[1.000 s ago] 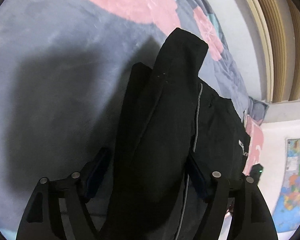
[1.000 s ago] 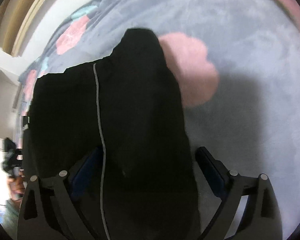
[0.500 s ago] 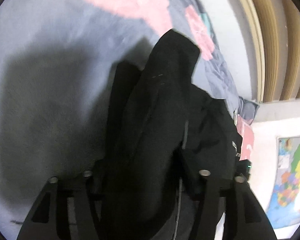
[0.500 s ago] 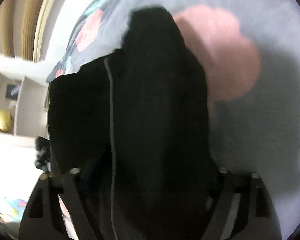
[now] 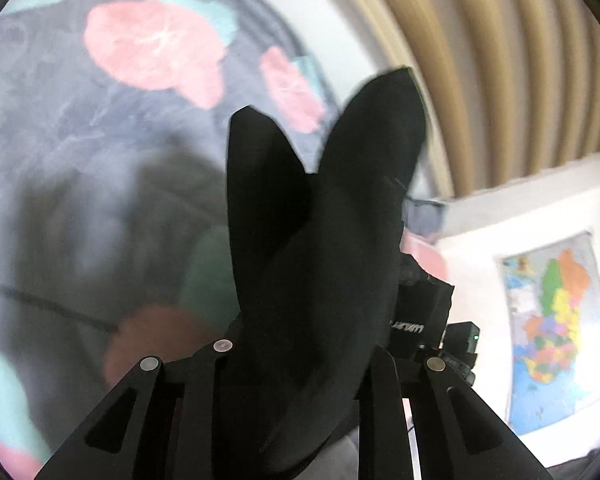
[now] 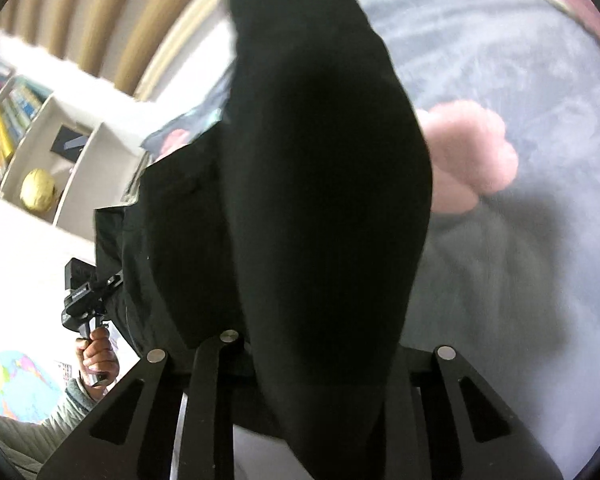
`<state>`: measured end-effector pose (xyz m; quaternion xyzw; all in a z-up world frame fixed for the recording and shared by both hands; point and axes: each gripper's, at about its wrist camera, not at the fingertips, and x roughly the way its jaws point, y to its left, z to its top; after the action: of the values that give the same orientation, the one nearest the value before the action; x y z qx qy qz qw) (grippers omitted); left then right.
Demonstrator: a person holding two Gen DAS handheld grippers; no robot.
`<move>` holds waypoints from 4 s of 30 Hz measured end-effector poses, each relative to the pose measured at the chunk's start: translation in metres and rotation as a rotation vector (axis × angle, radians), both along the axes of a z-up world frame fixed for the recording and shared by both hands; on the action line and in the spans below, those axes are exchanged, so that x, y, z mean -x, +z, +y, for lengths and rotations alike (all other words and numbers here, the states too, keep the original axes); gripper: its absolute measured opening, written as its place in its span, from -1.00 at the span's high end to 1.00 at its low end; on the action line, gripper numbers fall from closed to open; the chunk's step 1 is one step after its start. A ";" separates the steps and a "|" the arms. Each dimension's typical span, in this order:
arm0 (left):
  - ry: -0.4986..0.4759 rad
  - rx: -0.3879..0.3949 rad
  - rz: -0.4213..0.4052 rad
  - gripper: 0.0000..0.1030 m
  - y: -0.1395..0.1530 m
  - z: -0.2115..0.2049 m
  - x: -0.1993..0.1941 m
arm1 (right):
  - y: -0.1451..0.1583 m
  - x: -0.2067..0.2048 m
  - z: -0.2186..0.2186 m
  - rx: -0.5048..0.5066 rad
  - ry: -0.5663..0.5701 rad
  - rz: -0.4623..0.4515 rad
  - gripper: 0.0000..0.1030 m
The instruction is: Fold large clothes
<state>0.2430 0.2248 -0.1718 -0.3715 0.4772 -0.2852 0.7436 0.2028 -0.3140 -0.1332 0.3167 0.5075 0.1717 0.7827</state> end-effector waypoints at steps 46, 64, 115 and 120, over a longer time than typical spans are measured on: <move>-0.105 -0.532 -0.015 0.03 0.041 0.015 0.227 | 0.041 0.279 0.085 0.411 -0.233 0.256 -0.42; -0.273 -0.762 -0.014 -0.21 -0.052 -0.122 0.257 | -0.028 0.276 0.192 0.704 -0.012 0.254 -0.44; 0.034 -0.998 -0.389 -0.33 0.236 -0.174 0.323 | 0.227 0.328 0.168 0.650 -0.143 -0.011 -0.64; 0.051 -1.017 -0.369 -0.33 0.232 -0.188 0.322 | 0.218 0.330 0.158 0.622 -0.125 -0.010 -0.64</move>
<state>-0.0785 0.0373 0.0602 0.0799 0.4072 -0.0608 0.9078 -0.1275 -0.1561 0.0852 0.0920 0.5113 -0.0385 0.8536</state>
